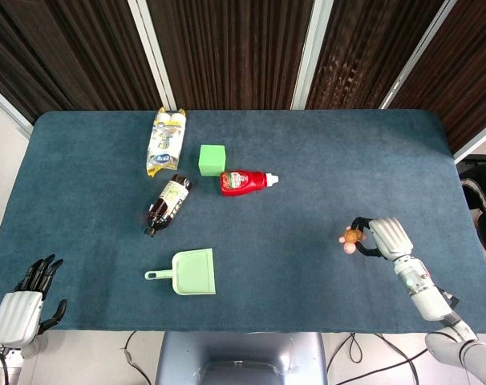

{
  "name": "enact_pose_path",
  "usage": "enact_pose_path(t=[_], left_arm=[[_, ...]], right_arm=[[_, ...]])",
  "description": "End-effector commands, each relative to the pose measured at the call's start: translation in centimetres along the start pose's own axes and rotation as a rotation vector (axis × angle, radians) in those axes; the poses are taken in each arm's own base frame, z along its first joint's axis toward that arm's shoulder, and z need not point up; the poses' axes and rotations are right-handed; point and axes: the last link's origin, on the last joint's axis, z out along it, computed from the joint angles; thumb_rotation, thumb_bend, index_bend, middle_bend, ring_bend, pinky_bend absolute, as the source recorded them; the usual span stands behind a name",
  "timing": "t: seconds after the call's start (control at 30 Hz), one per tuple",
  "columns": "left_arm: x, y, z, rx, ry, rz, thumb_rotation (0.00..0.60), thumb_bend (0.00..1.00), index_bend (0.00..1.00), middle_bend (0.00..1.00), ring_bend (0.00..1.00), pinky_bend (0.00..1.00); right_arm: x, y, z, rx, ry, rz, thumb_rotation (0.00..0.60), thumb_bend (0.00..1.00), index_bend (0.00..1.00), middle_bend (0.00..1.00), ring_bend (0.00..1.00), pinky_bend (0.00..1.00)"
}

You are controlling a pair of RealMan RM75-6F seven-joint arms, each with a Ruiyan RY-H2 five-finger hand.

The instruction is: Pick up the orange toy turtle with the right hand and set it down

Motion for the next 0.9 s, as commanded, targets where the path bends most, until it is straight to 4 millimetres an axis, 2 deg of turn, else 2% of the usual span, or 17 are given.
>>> enact_pose_path(t=[0.03, 0.07, 0.17, 0.23, 0.4, 0.5, 0.73, 0.83, 0.9], left_arm=[[0.0, 0.0, 0.0, 0.000, 0.000, 0.001, 0.600, 0.40, 0.10, 0.05, 0.06, 0.34], [0.0, 0.0, 0.0, 0.000, 0.000, 0.001, 0.600, 0.40, 0.10, 0.05, 0.06, 0.34], [0.0, 0.0, 0.0, 0.000, -0.001, 0.001, 0.600, 0.40, 0.10, 0.05, 0.06, 0.34], [0.0, 0.0, 0.0, 0.000, 0.000, 0.001, 0.600, 0.40, 0.11, 0.05, 0.06, 0.34], [-0.1, 0.0, 0.0, -0.001, -0.002, 0.002, 0.600, 0.40, 0.11, 0.05, 0.06, 0.34], [-0.1, 0.0, 0.0, -0.001, -0.001, 0.003, 0.600, 0.40, 0.11, 0.05, 0.06, 0.34], [0.0, 0.1, 0.0, -0.001, -0.003, 0.005, 0.600, 0.40, 0.11, 0.05, 0.06, 0.34], [0.0, 0.1, 0.0, -0.002, -0.003, 0.005, 0.600, 0.40, 0.11, 0.05, 0.06, 0.34], [0.0, 0.2, 0.0, -0.005, -0.002, 0.006, 0.600, 0.40, 0.11, 0.05, 0.06, 0.34]], right_arm=[[0.2, 0.0, -0.1, 0.017, 0.009, 0.004, 0.600, 0.97, 0.67, 0.63, 0.96, 0.90], [0.2, 0.1, -0.2, 0.025, 0.006, 0.009, 0.600, 0.92, 0.60, 0.58, 0.94, 0.88], [0.3, 0.6, -0.3, 0.029, -0.023, 0.017, 0.600, 0.62, 0.41, 0.42, 0.90, 0.85], [0.4, 0.8, -0.3, 0.028, -0.036, 0.018, 0.600, 0.43, 0.32, 0.36, 0.89, 0.84], [0.7, 1.4, -0.7, 0.016, -0.088, 0.020, 0.600, 0.17, 0.12, 0.28, 0.87, 0.82], [1.1, 1.8, -1.1, 0.010, -0.097, 0.002, 0.600, 0.08, 0.01, 0.24, 0.86, 0.80], [3.3, 1.7, -3.1, 0.018, -0.055, 0.048, 0.600, 0.06, 0.02, 0.22, 0.78, 0.78], [4.8, 0.9, -5.0, 0.084, 0.017, 0.090, 0.600, 0.06, 0.22, 0.27, 0.76, 0.77], [5.8, 0.8, -6.6, 0.116, 0.055, 0.081, 0.600, 0.06, 0.29, 0.30, 0.73, 0.76]])
